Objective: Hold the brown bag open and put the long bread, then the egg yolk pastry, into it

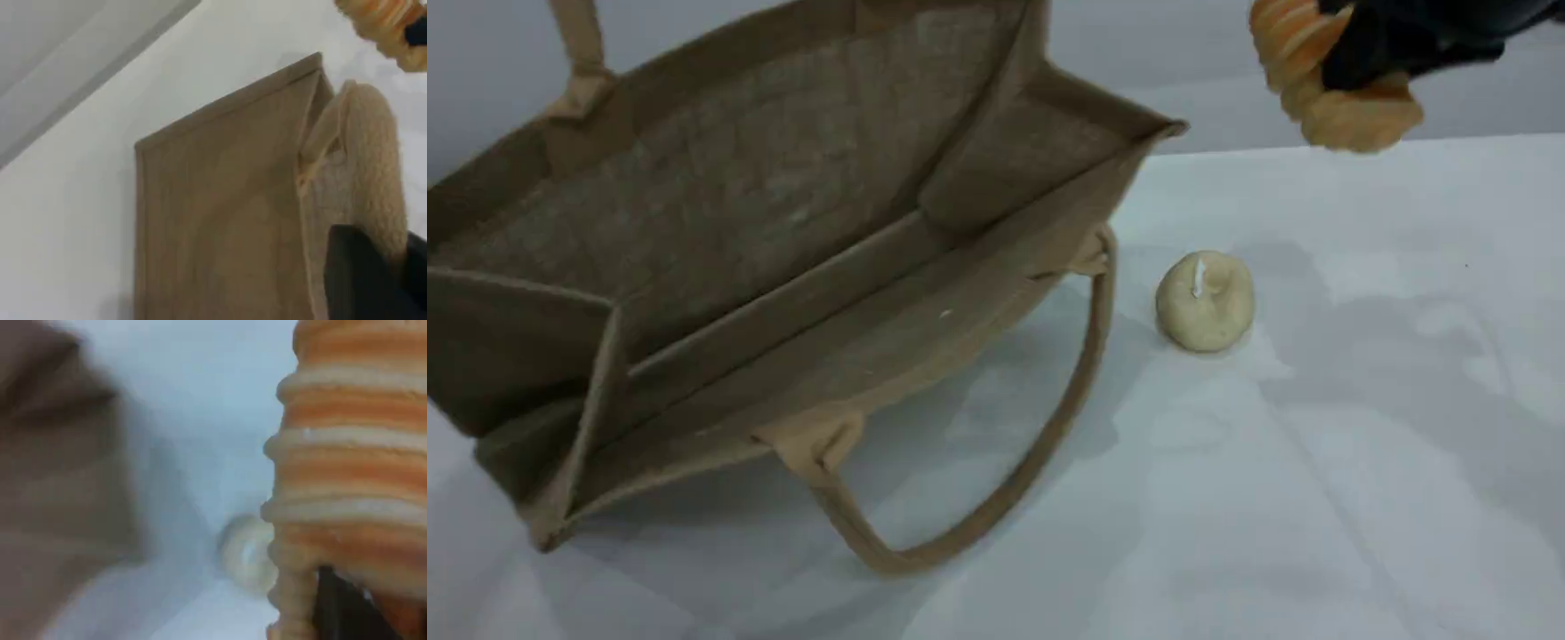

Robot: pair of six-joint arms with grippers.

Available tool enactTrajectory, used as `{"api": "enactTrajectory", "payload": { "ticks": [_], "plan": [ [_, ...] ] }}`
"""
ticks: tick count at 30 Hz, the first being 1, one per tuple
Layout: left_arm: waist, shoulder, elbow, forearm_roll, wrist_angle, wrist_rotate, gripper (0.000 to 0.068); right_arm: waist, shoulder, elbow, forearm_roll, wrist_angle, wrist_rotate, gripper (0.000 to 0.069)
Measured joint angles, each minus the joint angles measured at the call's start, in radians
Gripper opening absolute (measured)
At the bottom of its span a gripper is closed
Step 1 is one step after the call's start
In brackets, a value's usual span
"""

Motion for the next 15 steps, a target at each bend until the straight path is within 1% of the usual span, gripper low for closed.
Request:
{"api": "enactTrajectory", "payload": {
  "ticks": [2, 6, 10, 13, 15],
  "plan": [
    [-0.001, 0.003, 0.0, -0.018, 0.001, 0.011, 0.0092, 0.001, -0.05, 0.0, 0.01, 0.083, -0.021, 0.01],
    [-0.002, 0.014, 0.0, -0.013, -0.001, 0.011, 0.0092, 0.009, -0.155, 0.0, 0.023, 0.203, -0.021, 0.0099],
    [-0.01, 0.02, 0.0, -0.012, -0.001, 0.01, 0.0092, 0.013, -0.231, 0.0, 0.084, 0.272, -0.042, 0.0099],
    [-0.01, 0.02, 0.0, -0.012, -0.003, 0.01, 0.0092, 0.013, -0.237, -0.001, 0.14, 0.347, -0.08, 0.0099],
    [-0.01, 0.02, 0.0, -0.012, -0.004, 0.01, 0.0092, 0.029, -0.236, 0.0, 0.161, 0.386, -0.102, 0.0099]
  ]
}}
